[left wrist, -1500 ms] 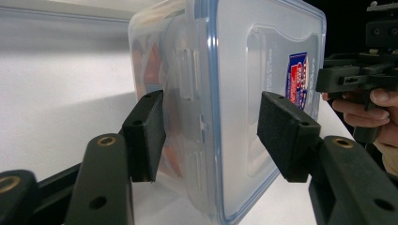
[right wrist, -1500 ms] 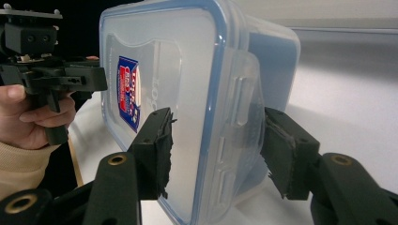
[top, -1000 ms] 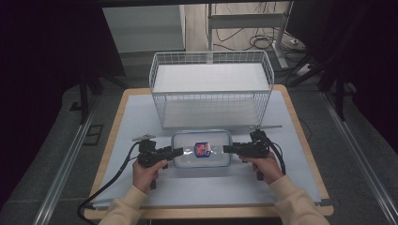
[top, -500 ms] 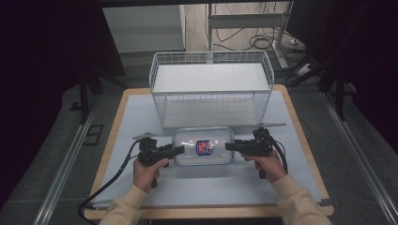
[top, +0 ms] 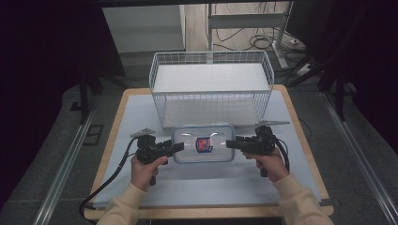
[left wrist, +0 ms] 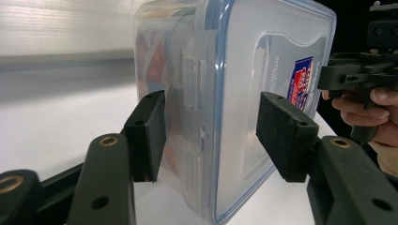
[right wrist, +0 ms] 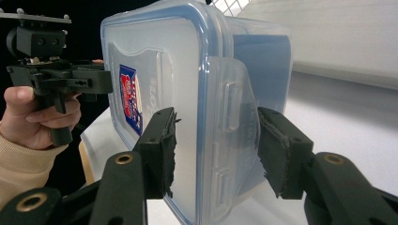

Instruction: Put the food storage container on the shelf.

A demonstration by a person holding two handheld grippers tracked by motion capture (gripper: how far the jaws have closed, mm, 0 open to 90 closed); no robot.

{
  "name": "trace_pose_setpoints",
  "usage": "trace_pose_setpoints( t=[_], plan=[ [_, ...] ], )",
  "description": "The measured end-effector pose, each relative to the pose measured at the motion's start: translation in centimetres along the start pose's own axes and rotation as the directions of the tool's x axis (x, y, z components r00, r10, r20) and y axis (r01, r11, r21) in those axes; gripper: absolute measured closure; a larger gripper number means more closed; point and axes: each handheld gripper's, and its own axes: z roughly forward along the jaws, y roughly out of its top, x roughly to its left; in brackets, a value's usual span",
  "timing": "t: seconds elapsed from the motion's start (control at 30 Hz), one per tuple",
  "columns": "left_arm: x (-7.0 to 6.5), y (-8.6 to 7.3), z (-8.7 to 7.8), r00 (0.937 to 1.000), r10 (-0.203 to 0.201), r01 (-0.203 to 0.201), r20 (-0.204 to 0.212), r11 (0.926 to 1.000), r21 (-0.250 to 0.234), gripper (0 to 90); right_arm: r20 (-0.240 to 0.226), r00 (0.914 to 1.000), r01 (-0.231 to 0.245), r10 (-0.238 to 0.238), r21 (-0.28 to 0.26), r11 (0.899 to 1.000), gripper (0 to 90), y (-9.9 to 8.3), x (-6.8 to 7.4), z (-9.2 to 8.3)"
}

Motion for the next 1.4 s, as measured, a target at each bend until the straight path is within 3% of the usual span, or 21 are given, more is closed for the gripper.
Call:
trace_pose_setpoints(
  t=[0.27, 0.63, 1.4],
  plan=[
    [-0.3, 0.6, -0.1, 0.9999, 0.011, -0.011, 0.009, 0.9999, -0.008, 44.5, 0.005, 0.9998, 0.019, -0.019, -0.021, 1.0, 50.3, 0.5, 0.3, -0.5],
    [-1.1, 2.9, -0.6, 0.9994, 0.028, -0.027, 0.02, 0.9988, -0.041, 44.7, 0.001, 0.999, 0.044, -0.044, -0.065, 0.997, 51.0, 2.5, 1.1, -1.6],
    [-4.1, 10.7, -2.7, 0.9945, 0.098, -0.094, 0.035, 0.9895, -0.109, 45.1, 0.008, 0.9943, 0.106, -0.106, -0.136, 0.985, 51.9, 8.9, 3.5, -4.6]
  ],
)
